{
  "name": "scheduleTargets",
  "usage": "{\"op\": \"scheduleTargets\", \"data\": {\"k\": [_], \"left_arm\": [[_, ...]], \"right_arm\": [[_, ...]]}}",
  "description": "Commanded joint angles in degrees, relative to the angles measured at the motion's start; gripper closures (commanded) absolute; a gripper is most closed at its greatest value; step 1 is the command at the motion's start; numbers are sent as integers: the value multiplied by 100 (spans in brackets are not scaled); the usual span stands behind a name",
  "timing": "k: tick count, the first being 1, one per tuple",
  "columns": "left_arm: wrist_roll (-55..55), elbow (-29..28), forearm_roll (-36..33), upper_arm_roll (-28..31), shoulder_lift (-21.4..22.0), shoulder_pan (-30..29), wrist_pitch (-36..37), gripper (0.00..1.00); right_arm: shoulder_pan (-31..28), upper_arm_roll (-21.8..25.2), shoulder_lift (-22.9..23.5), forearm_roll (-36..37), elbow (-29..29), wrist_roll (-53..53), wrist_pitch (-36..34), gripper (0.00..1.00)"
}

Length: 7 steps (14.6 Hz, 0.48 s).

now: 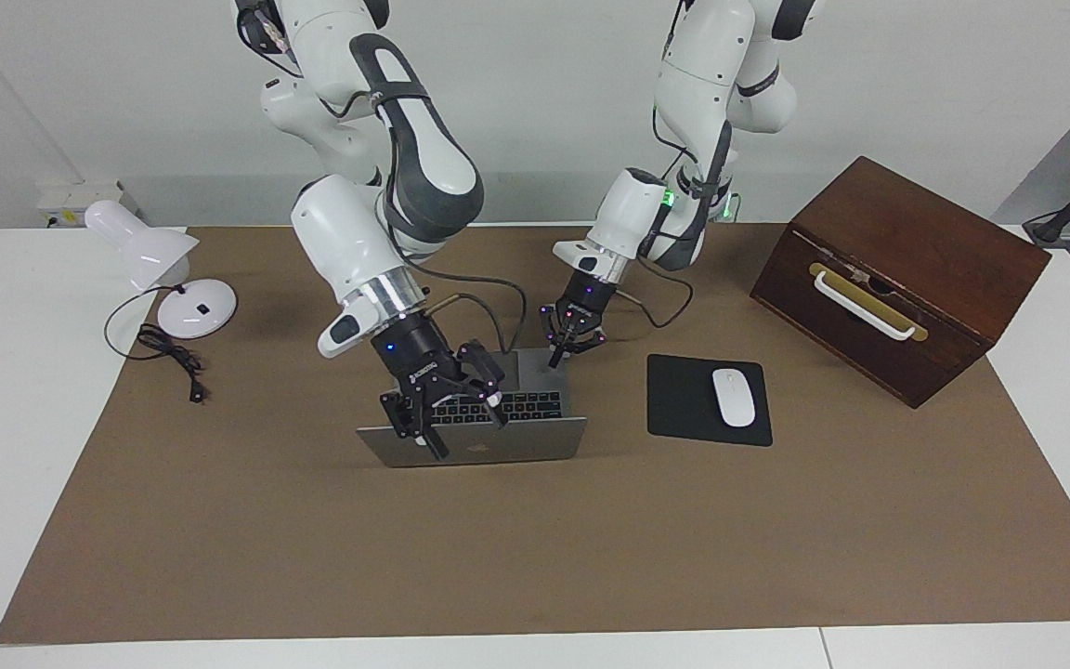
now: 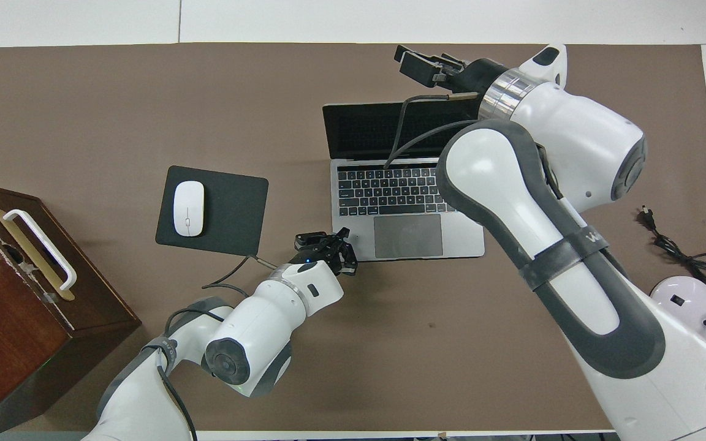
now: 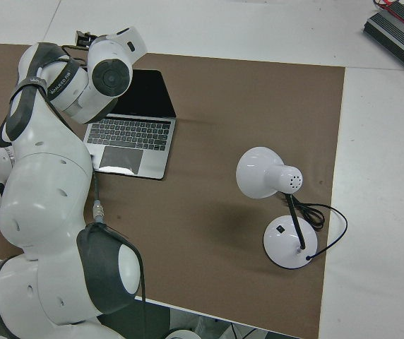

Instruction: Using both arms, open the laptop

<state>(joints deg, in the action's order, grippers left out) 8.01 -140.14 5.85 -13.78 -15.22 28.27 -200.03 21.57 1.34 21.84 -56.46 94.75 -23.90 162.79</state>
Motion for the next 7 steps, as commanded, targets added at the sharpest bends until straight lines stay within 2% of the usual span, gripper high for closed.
{"op": "scheduleTargets", "data": {"k": [1,3,7], "left_arm": [[130,-22,109,42,290,73,331,100],[358,39,118,51,518,73,805,100],[508,380,118,51,1081,11,2288,100]], "right_arm": [[-109,269,-13,1605,-464,1277,-1008,0],[-153,410,-22,2504,-825,1930,-1738,0],[-486,709,-136,3157,-1519,1968,-3846,0]]}}
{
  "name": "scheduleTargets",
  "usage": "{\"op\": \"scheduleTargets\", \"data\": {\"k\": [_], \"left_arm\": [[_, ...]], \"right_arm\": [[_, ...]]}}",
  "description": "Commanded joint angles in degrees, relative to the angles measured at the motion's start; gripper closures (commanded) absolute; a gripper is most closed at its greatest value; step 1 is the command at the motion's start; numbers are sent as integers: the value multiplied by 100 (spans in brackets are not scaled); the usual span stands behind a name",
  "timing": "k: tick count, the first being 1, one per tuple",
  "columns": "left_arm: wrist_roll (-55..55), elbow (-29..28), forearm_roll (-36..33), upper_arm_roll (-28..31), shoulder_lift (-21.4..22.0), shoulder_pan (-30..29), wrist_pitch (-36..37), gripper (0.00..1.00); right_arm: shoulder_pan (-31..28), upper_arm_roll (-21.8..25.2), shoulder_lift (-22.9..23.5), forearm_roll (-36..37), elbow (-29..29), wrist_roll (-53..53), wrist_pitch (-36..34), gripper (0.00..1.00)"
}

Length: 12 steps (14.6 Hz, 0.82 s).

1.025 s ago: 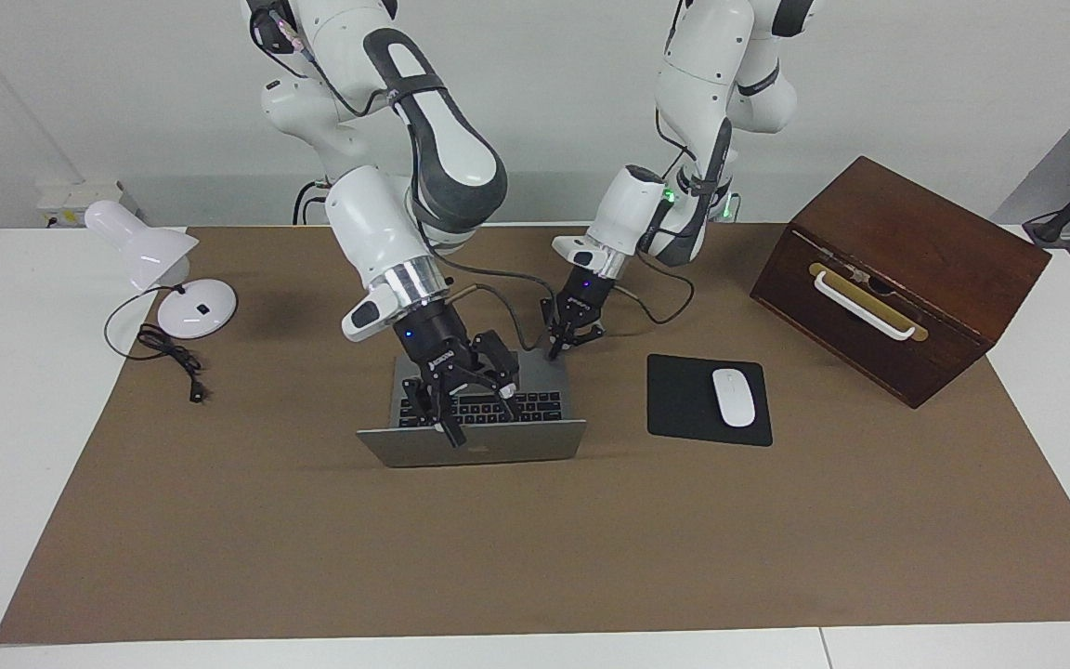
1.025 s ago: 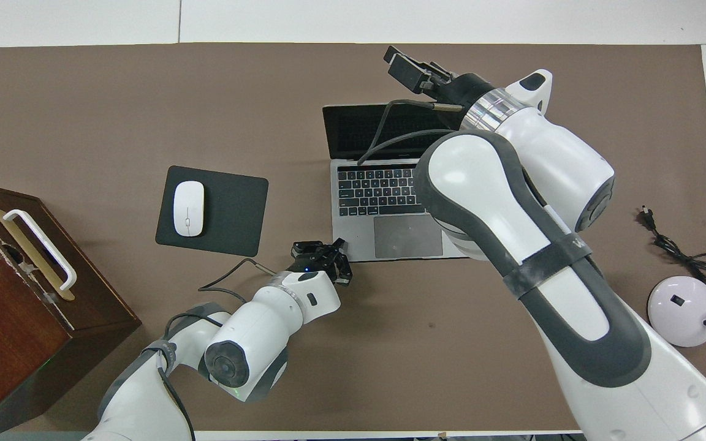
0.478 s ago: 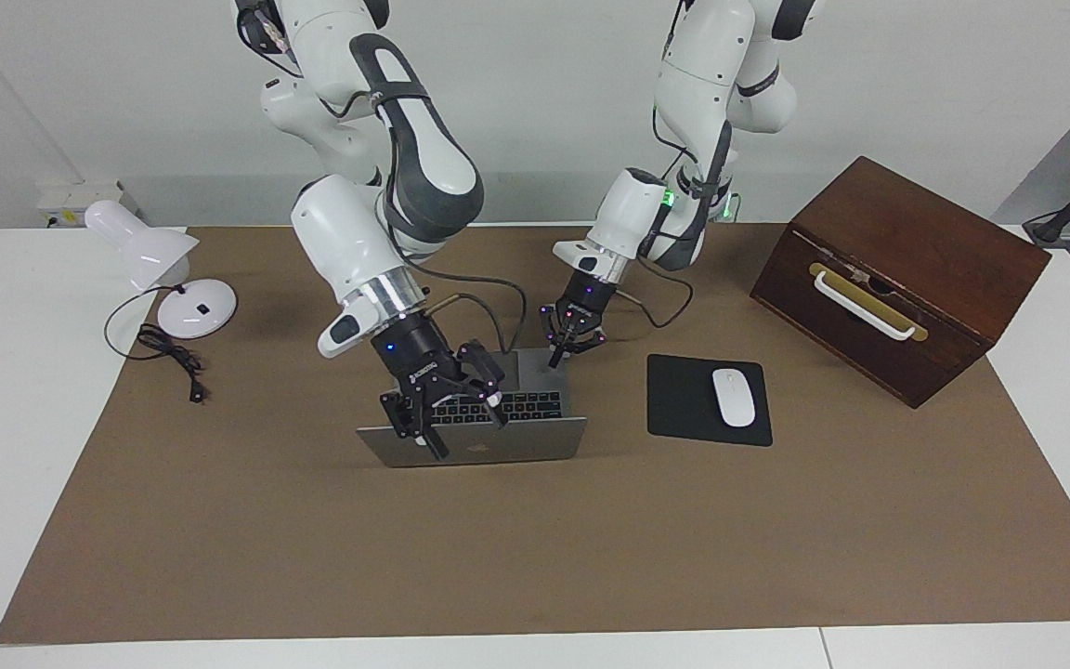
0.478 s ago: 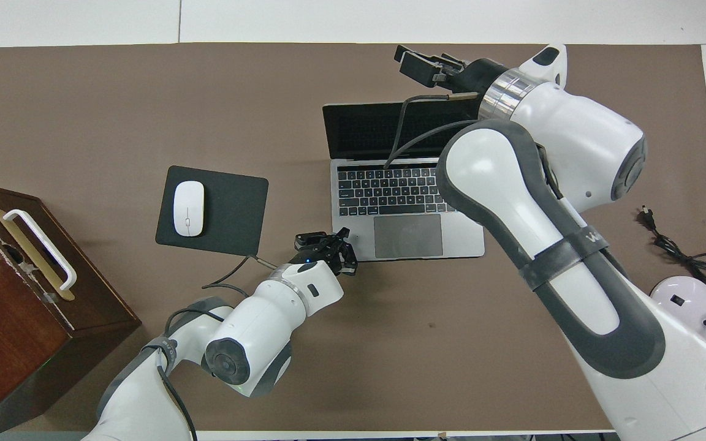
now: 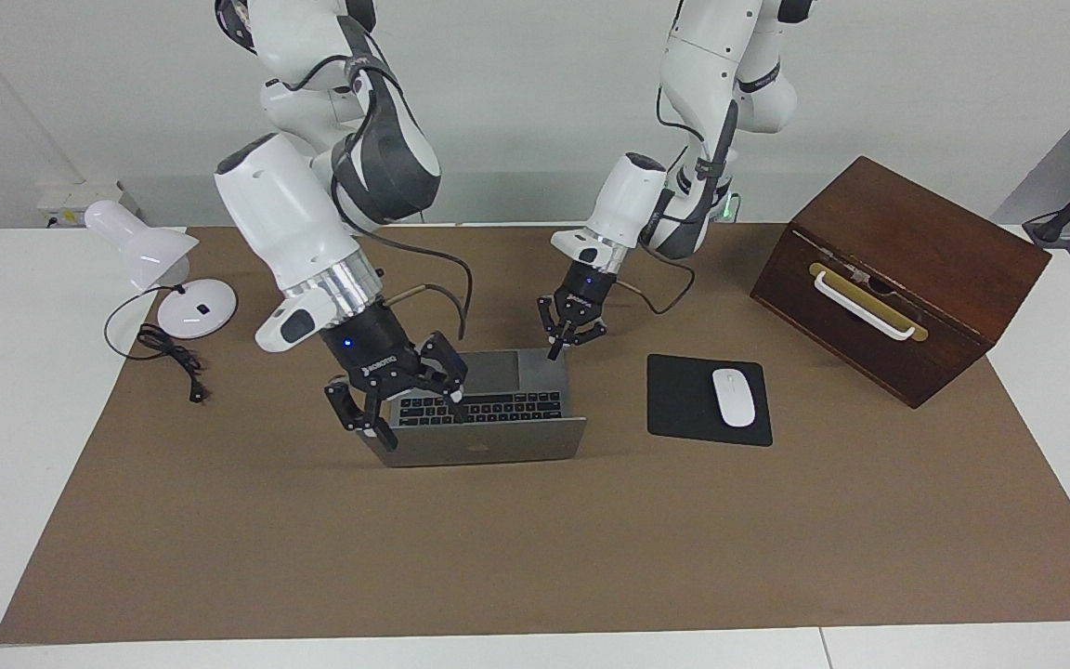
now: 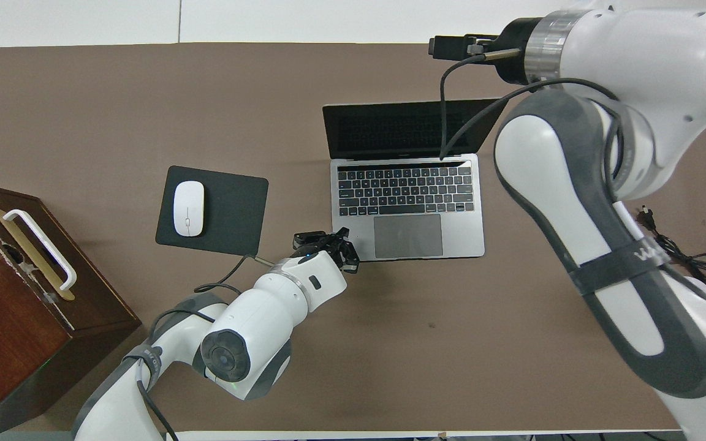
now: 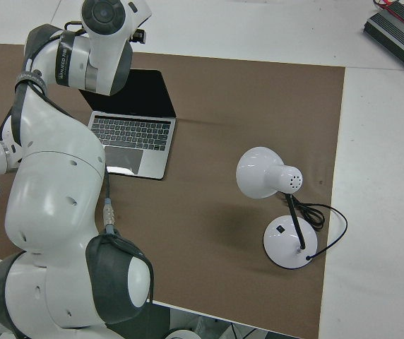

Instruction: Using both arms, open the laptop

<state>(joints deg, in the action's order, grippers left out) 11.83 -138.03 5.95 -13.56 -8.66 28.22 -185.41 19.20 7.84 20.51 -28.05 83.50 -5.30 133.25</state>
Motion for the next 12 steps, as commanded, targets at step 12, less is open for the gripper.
{"op": "scheduleTargets", "data": {"k": [12], "left_arm": [[293,1911,91,64,1269,-572,4969,100]], "right_arm": [[-1049,297,-1539,2911,-102,55,-4616,0]]}}
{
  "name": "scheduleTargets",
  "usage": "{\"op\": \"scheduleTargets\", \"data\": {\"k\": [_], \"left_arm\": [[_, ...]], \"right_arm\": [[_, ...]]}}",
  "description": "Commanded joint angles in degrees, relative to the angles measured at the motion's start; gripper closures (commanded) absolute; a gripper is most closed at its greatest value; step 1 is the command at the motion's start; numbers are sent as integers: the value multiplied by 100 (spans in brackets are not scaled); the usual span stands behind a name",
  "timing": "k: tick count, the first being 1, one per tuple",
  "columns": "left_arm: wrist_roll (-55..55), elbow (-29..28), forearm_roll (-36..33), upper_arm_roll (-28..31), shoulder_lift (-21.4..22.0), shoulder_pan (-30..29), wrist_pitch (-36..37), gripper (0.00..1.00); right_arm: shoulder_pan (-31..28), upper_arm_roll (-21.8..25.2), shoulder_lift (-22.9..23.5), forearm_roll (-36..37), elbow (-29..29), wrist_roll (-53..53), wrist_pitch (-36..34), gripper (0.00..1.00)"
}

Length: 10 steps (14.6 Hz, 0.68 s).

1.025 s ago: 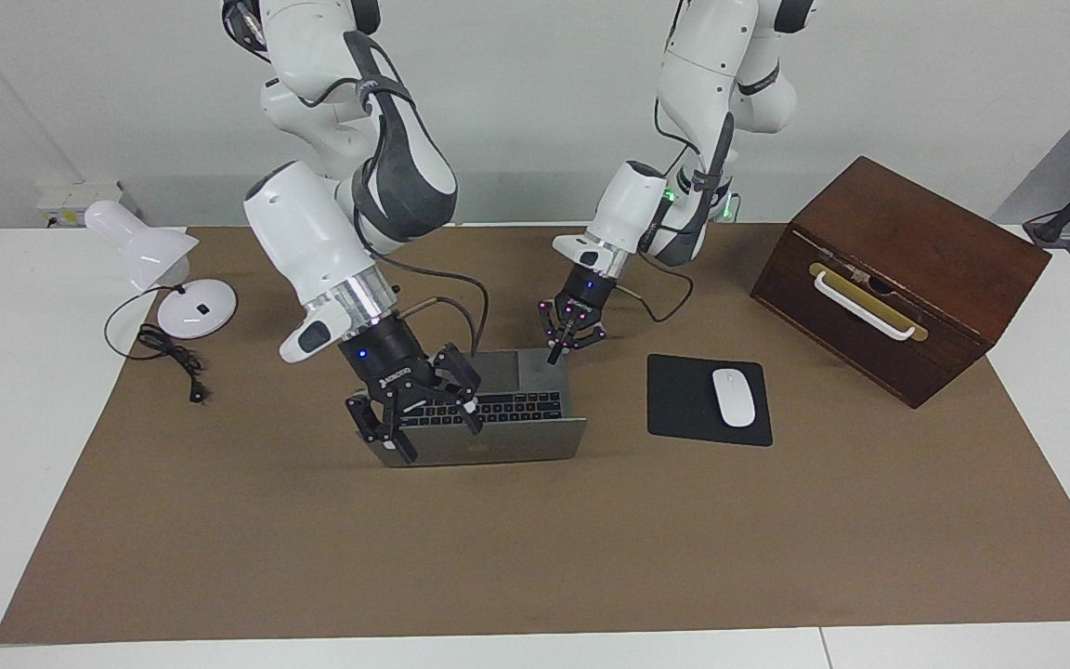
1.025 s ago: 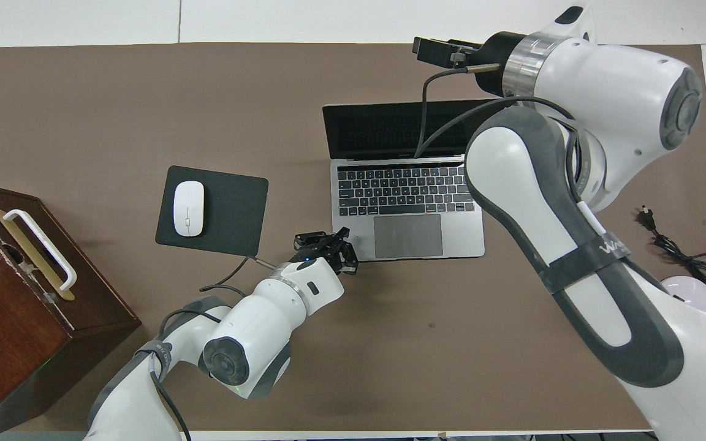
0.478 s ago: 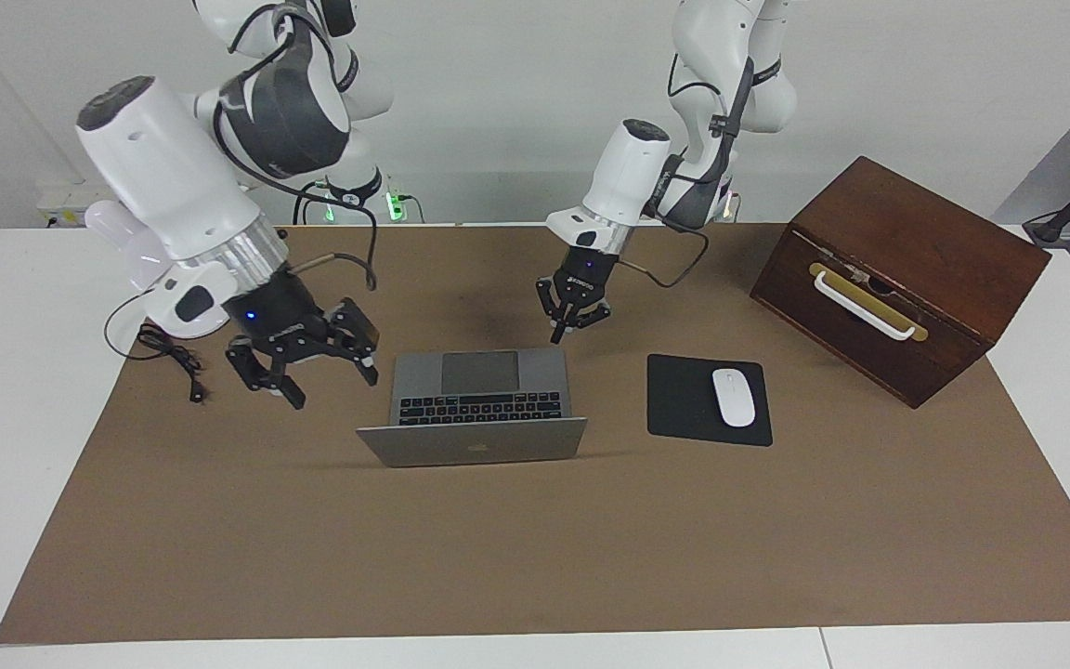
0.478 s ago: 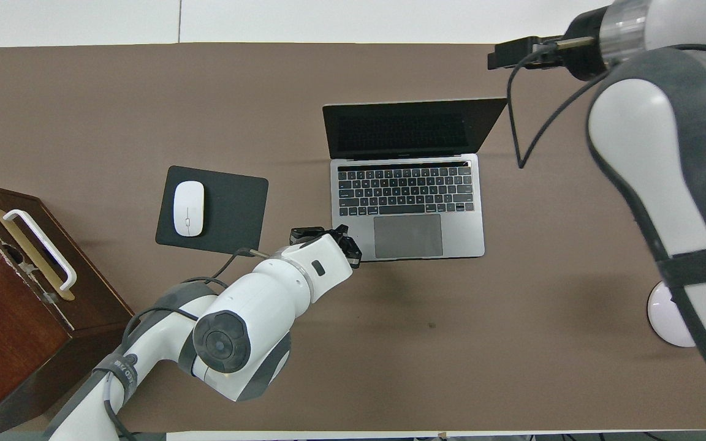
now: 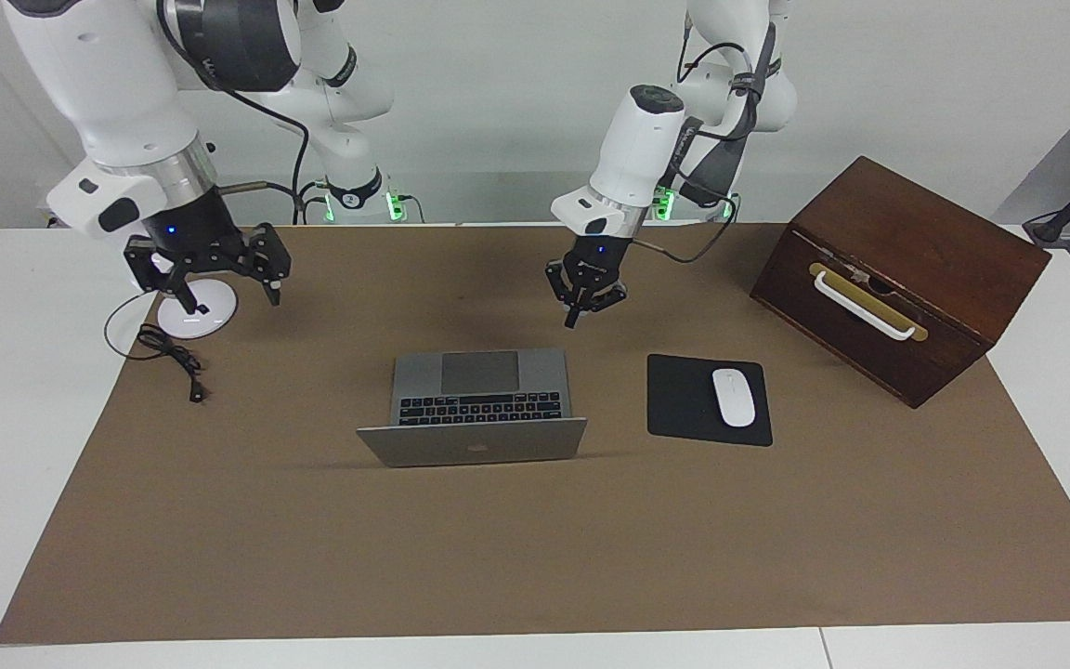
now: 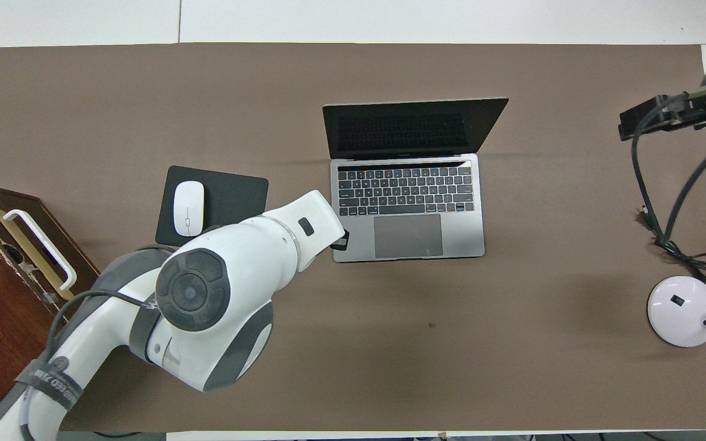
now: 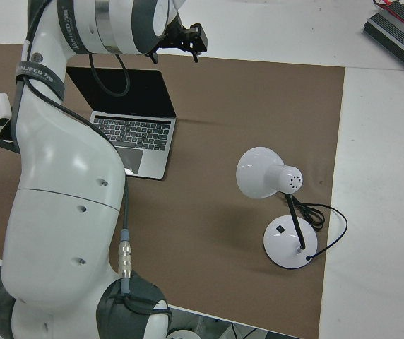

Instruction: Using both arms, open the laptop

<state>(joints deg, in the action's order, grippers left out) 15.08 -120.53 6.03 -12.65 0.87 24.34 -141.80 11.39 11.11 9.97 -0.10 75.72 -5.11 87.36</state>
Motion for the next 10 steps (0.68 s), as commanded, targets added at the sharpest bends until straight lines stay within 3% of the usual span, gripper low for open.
{"op": "scheduleTargets", "data": {"k": [1,7,10], "left_arm": [[-58,170,83,-27,457,-271,766,100],[-198,415,-338,-19,862,-579,2022,100],[-681,784,-383,-19,950,-1026,2743,100]], "right_arm": [[-373,-30,-678,107,1003,27,105,0],[-533,-30,-1541,-95,2446,53,1352,0],[-463,-39,-1568,-113,2482,202,1319,0]]}}
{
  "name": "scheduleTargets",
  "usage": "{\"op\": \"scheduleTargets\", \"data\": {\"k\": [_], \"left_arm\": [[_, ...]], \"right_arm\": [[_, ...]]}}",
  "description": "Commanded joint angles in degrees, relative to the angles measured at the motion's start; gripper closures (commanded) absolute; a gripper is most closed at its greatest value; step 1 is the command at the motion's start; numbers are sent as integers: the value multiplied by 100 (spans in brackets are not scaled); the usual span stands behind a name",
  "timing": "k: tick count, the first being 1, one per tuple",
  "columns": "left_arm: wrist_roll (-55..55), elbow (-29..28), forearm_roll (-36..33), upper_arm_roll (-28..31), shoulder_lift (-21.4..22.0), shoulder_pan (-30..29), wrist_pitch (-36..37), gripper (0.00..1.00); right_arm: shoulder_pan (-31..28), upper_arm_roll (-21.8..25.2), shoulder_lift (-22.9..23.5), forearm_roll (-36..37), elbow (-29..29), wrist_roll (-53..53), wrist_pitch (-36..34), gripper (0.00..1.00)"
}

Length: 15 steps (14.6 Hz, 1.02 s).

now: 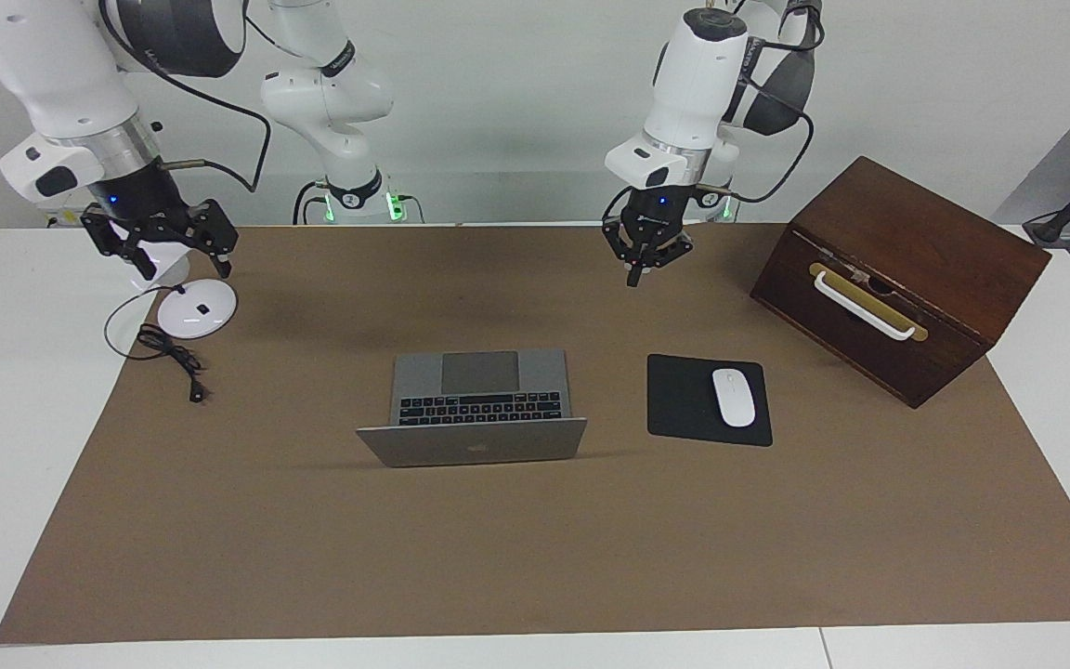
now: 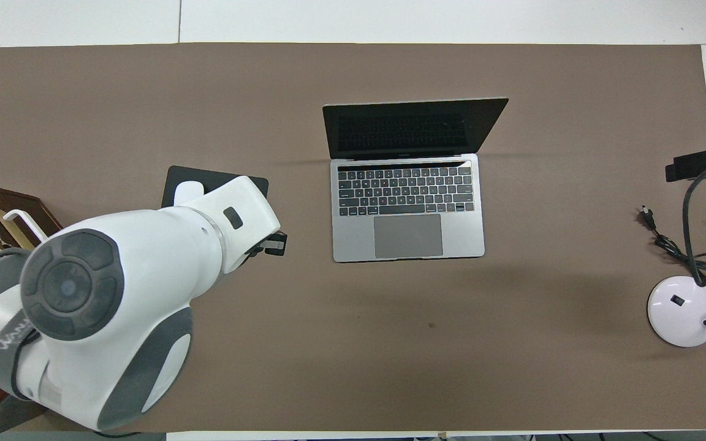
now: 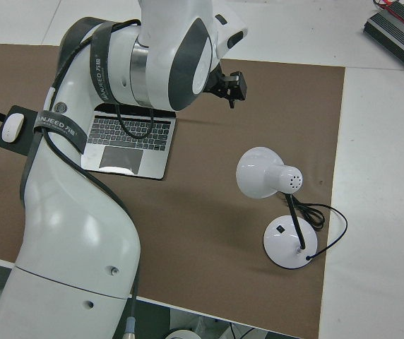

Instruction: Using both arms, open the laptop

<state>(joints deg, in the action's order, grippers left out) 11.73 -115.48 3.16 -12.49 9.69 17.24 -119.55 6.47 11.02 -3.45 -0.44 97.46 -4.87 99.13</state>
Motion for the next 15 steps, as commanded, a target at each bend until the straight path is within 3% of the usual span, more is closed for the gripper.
{"op": "scheduleTargets", "data": {"k": [1,2,3,4,10,15], "left_arm": [[-416,393,-97,-34,68,-431,746,100],[-417,464,-97,-34,103,-562,871,75],[-417,473,-97,-34,164,-686,898,25],[-434,474,-97,-34,191,-791,933,0],[-892,509,-97,-34,305,-1556,1126,0],[-1050,754,-88,246,288,-2031,1390,0]], "right_arm": [[29,-30,-235,-79,335,275,142,0],[29,-30,-235,-79,335,423,133,0],[21,-21,-235,-79,327,599,63,0],[12,-12,-252,-44,327,653,-85,0],[-532,-3,-270,35,327,566,-61,0],[-481,-56,-279,18,274,609,-52,0]]}}
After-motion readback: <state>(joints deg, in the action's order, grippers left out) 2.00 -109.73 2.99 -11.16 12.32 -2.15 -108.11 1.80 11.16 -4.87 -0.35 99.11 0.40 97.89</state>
